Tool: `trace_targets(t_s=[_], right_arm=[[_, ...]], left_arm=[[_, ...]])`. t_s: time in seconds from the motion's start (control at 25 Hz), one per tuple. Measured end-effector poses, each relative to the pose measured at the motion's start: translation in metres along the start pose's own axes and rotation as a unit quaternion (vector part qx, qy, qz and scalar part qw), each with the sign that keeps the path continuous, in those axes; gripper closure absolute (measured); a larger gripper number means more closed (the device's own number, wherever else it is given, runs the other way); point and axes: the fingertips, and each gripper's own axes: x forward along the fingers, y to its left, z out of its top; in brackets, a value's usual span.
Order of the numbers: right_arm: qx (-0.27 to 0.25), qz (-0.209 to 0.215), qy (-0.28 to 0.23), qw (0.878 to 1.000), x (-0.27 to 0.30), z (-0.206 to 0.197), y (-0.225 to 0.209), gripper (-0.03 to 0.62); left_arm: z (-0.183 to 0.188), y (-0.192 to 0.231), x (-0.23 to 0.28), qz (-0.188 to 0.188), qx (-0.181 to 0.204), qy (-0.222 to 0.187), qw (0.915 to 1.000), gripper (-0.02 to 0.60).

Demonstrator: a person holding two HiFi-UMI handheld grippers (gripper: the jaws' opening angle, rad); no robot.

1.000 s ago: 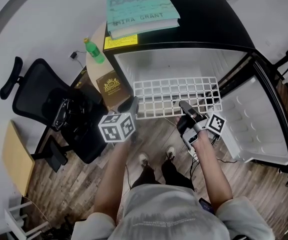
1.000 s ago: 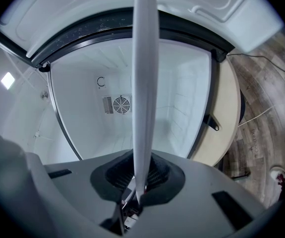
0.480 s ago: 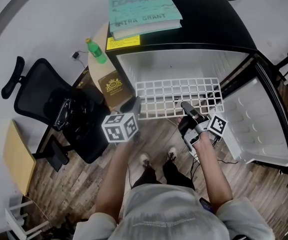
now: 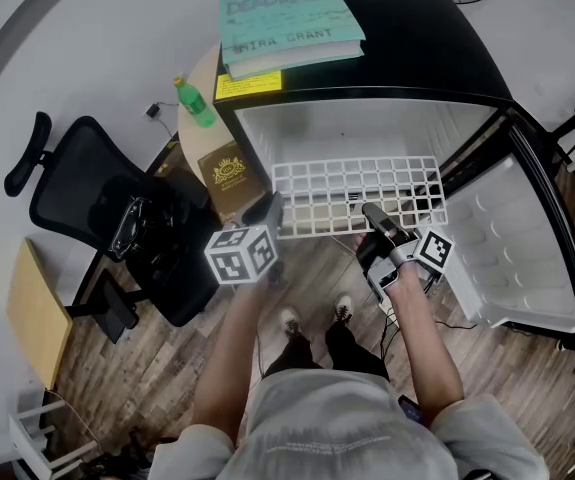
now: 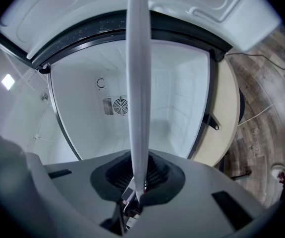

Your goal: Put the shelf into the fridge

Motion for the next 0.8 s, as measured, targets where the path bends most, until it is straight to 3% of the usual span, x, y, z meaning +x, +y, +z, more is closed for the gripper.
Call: trace_targets(t_s=[0.36, 0.6, 0.8], right_arm=[[-0.016, 0.002, -0.006, 1.0, 0.001, 0.001, -0.001, 0.554], [-0.015, 0.002, -0.005, 1.0, 0.013, 0.0, 0.001, 0.559], [-0.035, -0.001, 0.014, 0.999, 0.015, 0.003, 0.001, 0.559]], left_arm=[[-0.002, 0.002, 0.004, 0.008, 0.005, -0.001, 1.0, 0.529], [0.007, 0.013, 0.014, 0.022, -0.017, -0.016, 0.9995, 0.542], [0.008, 0.013, 0.018, 0.025, -0.003, -0.019, 0.9995, 0.541]])
